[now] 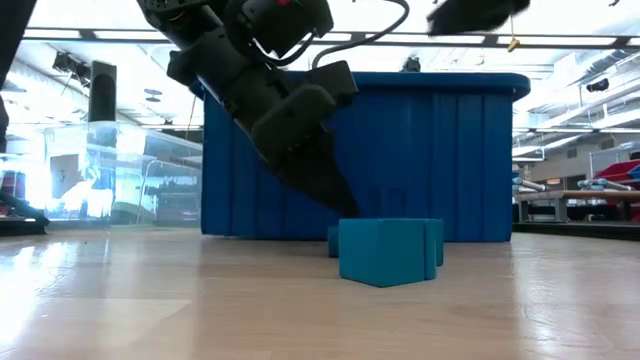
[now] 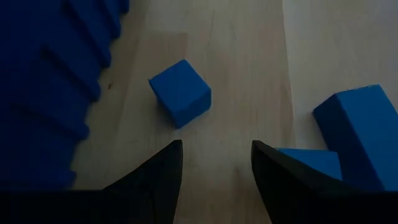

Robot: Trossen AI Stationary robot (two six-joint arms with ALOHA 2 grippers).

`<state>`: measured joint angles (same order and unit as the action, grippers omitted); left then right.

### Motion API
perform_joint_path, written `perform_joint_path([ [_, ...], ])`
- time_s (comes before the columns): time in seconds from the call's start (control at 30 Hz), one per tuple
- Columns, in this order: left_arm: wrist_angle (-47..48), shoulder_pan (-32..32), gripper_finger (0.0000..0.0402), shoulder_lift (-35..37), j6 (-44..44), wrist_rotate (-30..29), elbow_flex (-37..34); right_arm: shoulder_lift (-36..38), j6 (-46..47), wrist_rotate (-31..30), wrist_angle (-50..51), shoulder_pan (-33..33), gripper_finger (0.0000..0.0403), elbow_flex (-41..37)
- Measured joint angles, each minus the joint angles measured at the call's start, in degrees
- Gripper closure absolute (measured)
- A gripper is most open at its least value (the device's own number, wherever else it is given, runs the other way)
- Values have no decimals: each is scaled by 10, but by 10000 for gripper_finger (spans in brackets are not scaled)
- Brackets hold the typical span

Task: Sort blocks
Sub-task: Put the blue block into the blue bin

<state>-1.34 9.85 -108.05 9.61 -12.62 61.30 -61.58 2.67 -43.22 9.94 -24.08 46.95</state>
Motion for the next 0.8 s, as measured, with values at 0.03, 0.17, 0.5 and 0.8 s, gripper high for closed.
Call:
perform_joint_path([
  [0.03, -6, -2, 202, 1, 0, 0, 0, 2, -10, 0, -19, -7, 96, 0],
  [0.17, -28, -14, 202, 2, -9, -9, 0, 3, 1, 29, -65, -24, 96, 1],
  [0.5, -37, -60, 202, 4, -34, -50, 0, -47, 150, 93, -25, -33, 96, 1],
  [0.8, -9, -32, 202, 28, 3, 15, 1, -178, 171, 119, -25, -18, 96, 1],
])
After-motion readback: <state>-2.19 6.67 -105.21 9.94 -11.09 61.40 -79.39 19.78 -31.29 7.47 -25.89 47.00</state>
